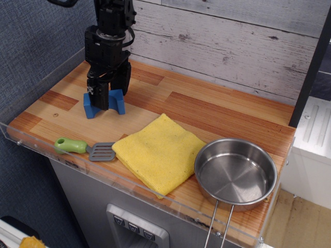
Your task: Pick up the blue block and place it behind the yellow cloth
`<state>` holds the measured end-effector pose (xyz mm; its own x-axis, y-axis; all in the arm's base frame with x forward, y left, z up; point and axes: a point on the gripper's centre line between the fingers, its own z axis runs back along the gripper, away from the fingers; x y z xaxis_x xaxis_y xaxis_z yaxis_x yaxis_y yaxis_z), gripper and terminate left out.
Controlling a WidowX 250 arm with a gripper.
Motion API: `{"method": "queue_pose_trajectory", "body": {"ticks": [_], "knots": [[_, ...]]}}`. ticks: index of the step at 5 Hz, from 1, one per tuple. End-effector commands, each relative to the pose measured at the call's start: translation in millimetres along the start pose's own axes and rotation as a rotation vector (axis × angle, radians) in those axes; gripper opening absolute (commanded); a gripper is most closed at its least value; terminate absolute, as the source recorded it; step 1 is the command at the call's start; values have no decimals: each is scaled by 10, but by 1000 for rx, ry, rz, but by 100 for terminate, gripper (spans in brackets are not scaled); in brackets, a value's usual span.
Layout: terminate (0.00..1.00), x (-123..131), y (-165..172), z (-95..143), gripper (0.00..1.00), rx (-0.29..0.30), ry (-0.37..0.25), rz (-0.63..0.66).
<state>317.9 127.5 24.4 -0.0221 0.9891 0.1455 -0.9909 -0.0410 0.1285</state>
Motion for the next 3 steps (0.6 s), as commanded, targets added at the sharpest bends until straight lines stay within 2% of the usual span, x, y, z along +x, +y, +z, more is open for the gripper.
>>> {"method": "queue_pose_trajectory", "body": {"ticks": [1,2,3], "knots": [[0,22,-6,-40,100,-39,11,-42],[0,-12,-34,4,0,-55,-5,-69],[0,-35,-48,23,0,-65,-14,-85]]}}
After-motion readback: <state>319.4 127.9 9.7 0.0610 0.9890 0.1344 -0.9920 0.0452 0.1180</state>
